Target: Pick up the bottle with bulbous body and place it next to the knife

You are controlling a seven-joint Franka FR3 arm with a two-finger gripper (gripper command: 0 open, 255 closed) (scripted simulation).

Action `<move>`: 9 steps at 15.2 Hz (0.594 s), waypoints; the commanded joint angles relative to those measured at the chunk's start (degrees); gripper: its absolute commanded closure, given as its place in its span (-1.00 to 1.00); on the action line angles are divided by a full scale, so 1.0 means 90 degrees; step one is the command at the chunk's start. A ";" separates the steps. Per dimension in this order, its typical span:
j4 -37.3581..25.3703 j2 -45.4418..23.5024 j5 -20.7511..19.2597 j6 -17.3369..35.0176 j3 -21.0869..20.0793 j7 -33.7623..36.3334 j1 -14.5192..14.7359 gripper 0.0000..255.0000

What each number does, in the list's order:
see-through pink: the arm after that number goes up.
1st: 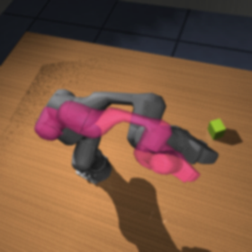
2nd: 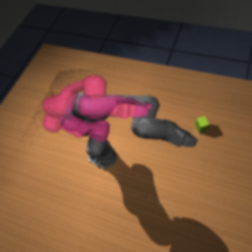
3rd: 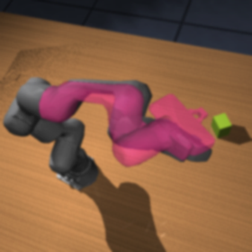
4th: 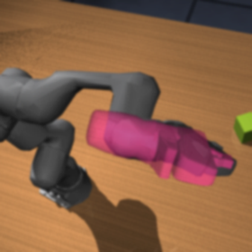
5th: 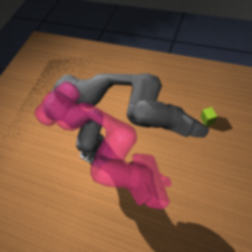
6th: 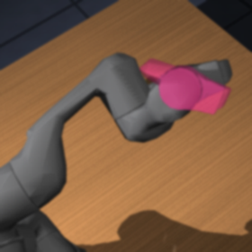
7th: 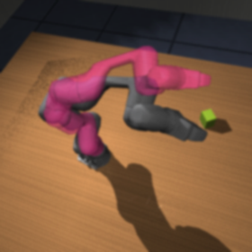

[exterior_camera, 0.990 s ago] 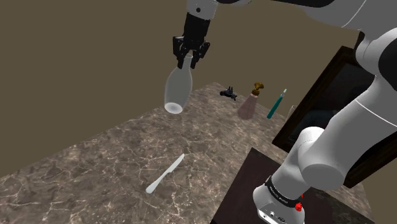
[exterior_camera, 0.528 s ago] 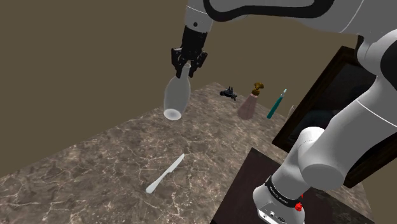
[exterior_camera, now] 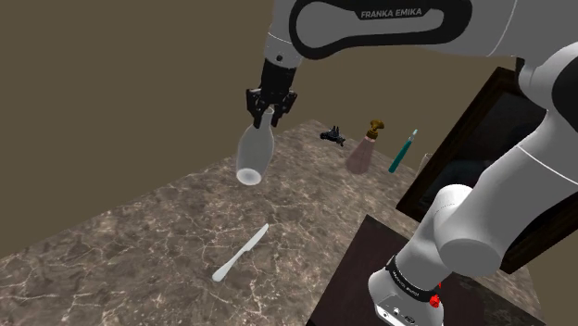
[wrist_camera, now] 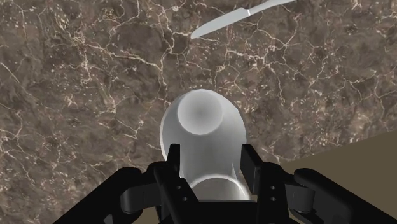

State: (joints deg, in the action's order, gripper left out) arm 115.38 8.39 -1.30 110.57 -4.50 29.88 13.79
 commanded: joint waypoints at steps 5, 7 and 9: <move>0.0447 -0.0059 -0.0010 0.0514 -0.0002 0.0017 -0.0001 1.00; 0.0581 -0.0096 -0.0015 0.0684 -0.0003 0.0024 -0.0001 1.00; 0.0709 -0.0138 -0.0021 0.0854 -0.0005 0.0033 -0.0001 1.00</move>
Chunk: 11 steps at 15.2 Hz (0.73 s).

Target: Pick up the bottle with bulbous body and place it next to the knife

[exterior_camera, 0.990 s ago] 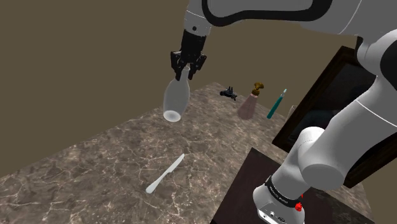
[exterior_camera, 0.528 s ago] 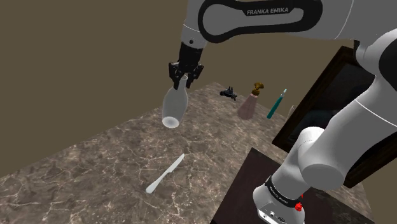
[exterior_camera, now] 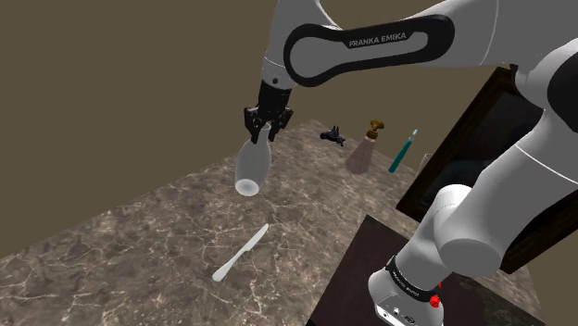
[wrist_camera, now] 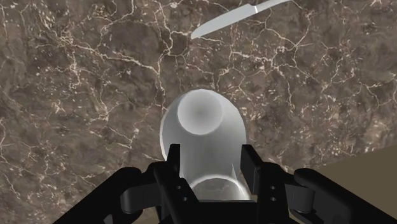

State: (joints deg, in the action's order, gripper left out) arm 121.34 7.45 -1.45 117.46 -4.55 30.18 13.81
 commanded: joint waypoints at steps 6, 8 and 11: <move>0.0399 -0.0193 -0.0027 0.0599 -0.0003 0.0027 -0.0003 1.00; 0.0481 -0.0240 -0.0034 0.0728 -0.0004 0.0035 -0.0004 1.00; 0.0480 -0.0241 -0.0034 0.0728 -0.0004 0.0035 -0.0004 1.00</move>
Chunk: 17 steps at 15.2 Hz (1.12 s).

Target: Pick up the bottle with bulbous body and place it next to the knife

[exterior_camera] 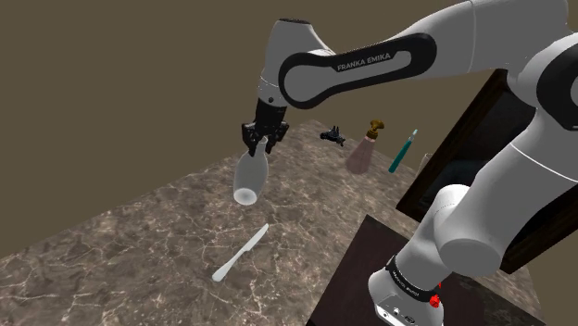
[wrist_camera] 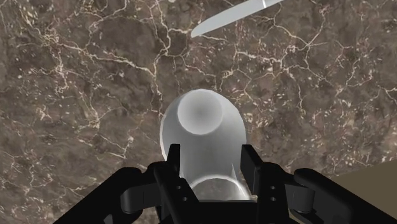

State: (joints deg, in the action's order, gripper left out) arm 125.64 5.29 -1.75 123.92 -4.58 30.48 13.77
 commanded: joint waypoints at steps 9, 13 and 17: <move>0.0004 -0.0002 -0.0001 0.0012 0.0000 0.0002 0.0000 -1.00; -0.0376 0.0253 0.0033 -0.0622 -0.0003 -0.0021 0.0009 -1.00; -0.0488 0.0307 0.0040 -0.0788 -0.0004 -0.0026 0.0011 -1.00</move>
State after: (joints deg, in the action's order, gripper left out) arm 121.36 7.88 -1.41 117.16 -4.61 30.25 13.86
